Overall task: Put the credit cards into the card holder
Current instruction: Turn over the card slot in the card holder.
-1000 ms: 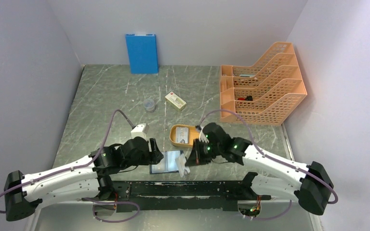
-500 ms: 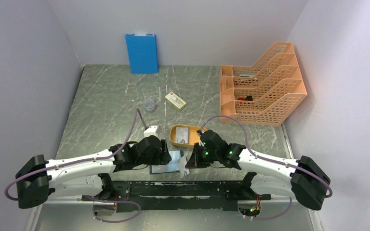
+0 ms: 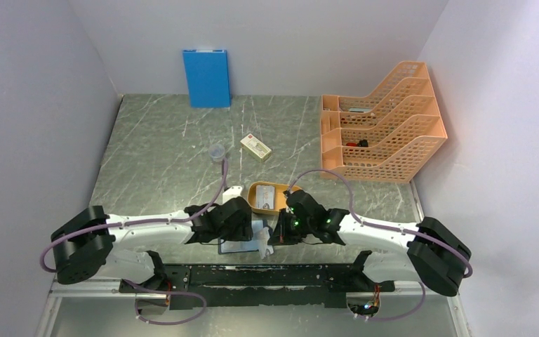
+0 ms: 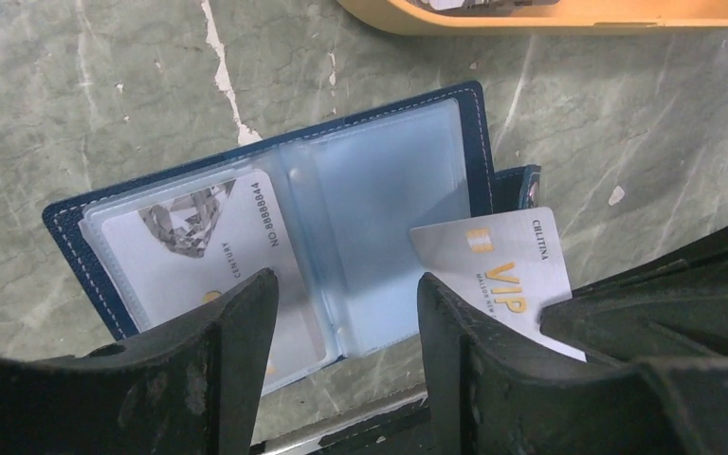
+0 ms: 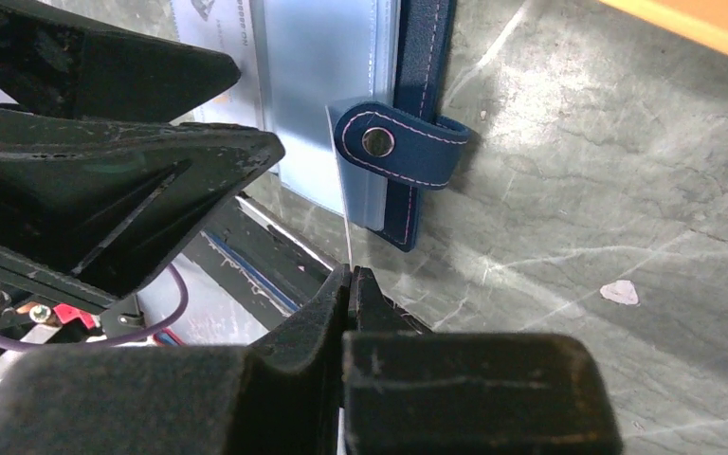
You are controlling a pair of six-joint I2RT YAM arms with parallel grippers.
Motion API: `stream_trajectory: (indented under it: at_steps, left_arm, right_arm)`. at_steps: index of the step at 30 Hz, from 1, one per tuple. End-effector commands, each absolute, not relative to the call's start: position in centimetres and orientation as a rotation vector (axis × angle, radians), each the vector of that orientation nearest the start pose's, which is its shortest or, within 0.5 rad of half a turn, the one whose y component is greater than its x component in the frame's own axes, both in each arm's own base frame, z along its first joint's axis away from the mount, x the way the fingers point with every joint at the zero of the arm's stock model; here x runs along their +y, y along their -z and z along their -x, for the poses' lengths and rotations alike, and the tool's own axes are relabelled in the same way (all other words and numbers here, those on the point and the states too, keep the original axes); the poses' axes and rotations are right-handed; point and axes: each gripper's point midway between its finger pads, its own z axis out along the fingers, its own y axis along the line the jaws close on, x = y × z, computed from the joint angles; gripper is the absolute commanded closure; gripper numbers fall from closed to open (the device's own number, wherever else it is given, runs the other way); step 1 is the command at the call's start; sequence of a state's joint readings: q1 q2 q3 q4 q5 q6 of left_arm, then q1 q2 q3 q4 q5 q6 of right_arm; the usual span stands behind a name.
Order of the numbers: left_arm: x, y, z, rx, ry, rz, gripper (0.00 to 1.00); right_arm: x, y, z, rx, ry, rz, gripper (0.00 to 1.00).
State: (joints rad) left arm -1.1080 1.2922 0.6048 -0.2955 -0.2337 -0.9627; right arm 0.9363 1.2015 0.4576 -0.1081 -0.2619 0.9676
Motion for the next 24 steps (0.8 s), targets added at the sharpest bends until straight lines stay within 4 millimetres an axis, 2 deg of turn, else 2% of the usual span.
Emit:
stream_trajectory:
  at_steps: [1,6,10,16,24]
  left_arm:
    - [-27.6,-4.2,-14.5,2.575,0.538,-0.123,0.4]
    - [-27.6,-3.3,-14.6,2.597,0.493,-0.133,0.45]
    - [-26.8,-2.3,-14.6,2.612,0.419,-0.138,0.5]
    - [-25.2,-1.0,-14.6,2.629,0.313,-0.126,0.65]
    - [-24.2,0.1,-14.1,2.653,0.264,-0.12,0.86]
  right_arm:
    - [27.6,-4.4,-10.5,2.731,-1.047,0.111,1.0]
    - [27.1,-4.3,-10.2,2.733,-1.034,0.109,1.0]
    - [26.7,-5.1,-10.2,2.716,-1.023,0.114,1.0]
    - [25.7,-6.7,-10.2,2.683,-1.004,0.11,1.0]
    - [25.1,-7.9,-10.3,2.659,-0.987,0.118,1.0]
